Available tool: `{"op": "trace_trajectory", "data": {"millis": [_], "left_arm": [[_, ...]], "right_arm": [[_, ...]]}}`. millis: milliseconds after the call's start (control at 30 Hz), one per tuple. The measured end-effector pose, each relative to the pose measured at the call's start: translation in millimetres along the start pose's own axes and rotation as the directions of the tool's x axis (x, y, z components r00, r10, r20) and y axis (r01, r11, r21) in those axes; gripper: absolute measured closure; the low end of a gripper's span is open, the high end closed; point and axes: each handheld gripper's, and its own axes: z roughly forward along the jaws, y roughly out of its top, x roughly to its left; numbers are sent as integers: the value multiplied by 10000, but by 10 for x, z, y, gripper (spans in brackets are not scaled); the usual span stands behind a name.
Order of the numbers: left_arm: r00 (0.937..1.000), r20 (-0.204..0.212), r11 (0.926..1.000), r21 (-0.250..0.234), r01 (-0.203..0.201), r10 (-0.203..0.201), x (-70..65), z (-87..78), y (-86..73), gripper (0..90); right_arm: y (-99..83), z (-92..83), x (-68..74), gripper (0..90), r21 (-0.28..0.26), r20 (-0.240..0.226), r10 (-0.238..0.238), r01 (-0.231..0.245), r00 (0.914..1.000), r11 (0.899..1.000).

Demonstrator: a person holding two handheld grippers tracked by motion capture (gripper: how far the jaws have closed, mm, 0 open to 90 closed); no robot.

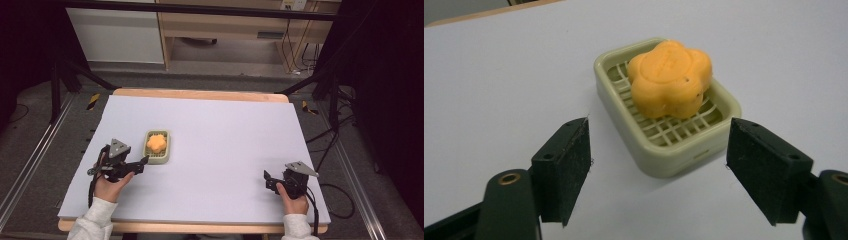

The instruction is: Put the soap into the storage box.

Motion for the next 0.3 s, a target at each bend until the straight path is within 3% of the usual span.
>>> {"op": "trace_trajectory", "data": {"millis": [67,300], "left_arm": [[9999,-148,9996,278,39,-35,66,3,-123,256],[9983,-508,9965,769,333,-295,229,16,-278,241]], "right_arm": [[1,-15,-10,50,-44,92,-67,67,9999,10000],[-5,-35,-49,51,39,231,-47,46,9997,10000]]}}
